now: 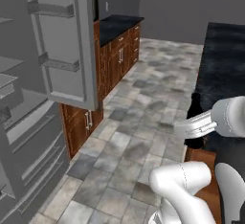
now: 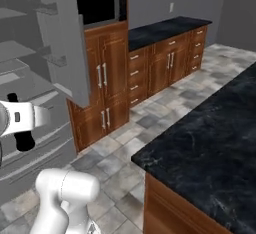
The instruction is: Open the fridge, grab two sodas, and place both sodas inside the bowl with ice on the dining counter.
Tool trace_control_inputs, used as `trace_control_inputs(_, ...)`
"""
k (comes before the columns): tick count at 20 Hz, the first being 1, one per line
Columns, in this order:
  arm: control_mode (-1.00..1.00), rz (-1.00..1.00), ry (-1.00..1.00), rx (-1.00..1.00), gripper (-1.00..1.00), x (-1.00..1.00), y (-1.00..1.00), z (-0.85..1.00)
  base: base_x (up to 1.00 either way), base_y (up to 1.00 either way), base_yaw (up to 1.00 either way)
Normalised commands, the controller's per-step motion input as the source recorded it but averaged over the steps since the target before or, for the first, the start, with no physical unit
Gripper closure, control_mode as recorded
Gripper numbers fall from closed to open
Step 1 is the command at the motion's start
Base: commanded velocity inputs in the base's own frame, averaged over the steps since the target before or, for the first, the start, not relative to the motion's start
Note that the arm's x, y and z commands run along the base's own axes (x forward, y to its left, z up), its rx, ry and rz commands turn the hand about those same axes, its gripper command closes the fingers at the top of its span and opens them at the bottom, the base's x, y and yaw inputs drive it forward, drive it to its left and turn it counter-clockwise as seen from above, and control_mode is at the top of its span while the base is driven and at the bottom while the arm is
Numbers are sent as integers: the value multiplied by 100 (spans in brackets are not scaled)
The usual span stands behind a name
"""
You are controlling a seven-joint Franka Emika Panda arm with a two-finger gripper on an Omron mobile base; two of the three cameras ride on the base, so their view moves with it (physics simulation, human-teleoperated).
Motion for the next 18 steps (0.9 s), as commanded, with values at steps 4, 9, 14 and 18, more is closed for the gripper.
trace_control_inputs(4, 100, 0, 0, 0, 100, 0, 0, 0, -79, -88, -25)
trace_control_inputs(9, 100, 0, 0, 0, 100, 0, 0, 0, -73, -96, -25)
trace_control_inputs(14, 100, 0, 0, 0, 100, 0, 0, 0, -58, -100, -23)
trace_control_inputs(18, 100, 0, 0, 0, 100, 0, 0, 0, -55, -100, -22)
